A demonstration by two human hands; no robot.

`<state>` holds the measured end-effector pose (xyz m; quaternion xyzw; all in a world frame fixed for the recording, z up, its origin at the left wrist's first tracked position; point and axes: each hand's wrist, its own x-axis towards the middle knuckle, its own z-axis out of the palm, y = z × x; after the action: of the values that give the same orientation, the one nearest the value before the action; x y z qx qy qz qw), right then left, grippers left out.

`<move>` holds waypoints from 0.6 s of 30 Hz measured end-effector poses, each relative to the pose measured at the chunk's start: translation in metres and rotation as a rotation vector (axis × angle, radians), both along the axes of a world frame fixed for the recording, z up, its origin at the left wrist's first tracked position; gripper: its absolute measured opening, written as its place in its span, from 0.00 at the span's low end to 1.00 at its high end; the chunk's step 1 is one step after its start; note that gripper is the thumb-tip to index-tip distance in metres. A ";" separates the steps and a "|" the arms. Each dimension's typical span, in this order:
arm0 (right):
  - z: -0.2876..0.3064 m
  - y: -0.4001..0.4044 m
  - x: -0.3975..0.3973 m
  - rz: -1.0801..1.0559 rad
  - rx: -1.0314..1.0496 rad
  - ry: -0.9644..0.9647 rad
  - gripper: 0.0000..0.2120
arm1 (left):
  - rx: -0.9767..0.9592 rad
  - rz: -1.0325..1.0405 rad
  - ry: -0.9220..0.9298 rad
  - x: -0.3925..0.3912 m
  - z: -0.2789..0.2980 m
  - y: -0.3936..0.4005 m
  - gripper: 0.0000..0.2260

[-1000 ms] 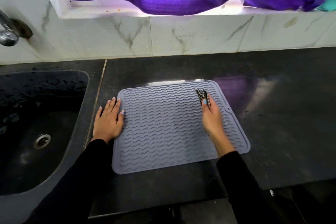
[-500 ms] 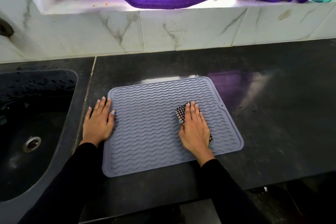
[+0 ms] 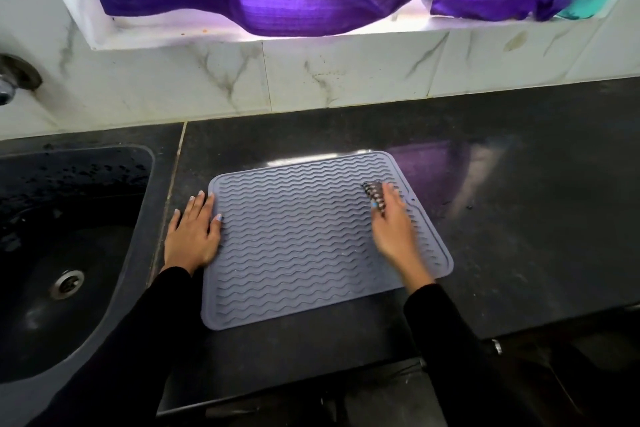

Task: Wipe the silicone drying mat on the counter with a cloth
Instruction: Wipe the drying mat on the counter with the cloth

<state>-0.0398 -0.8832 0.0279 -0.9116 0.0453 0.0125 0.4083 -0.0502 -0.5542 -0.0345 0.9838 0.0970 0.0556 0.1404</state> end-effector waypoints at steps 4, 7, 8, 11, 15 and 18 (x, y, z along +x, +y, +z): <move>-0.040 0.013 -0.009 0.148 -0.513 -0.121 0.32 | 0.003 0.006 -0.004 0.001 -0.002 0.001 0.29; -0.044 0.014 -0.008 0.132 -0.528 -0.131 0.34 | 0.006 0.005 -0.019 0.000 -0.001 0.000 0.29; -0.044 0.013 -0.006 0.149 -0.528 -0.111 0.34 | 0.005 0.005 -0.012 0.002 -0.003 0.000 0.29; -0.043 0.013 -0.003 0.181 -0.534 -0.091 0.35 | 0.017 0.011 -0.018 0.000 -0.004 0.001 0.29; -0.041 0.012 -0.002 0.186 -0.487 -0.072 0.33 | 0.014 0.004 -0.015 0.002 -0.004 0.001 0.29; -0.031 0.009 0.000 0.147 -0.257 -0.005 0.28 | 0.020 0.002 -0.007 0.001 -0.003 0.001 0.30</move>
<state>-0.0400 -0.8741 -0.0029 -0.9573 -0.0213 0.0341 0.2863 -0.0493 -0.5532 -0.0377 0.9849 0.0969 0.0601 0.1306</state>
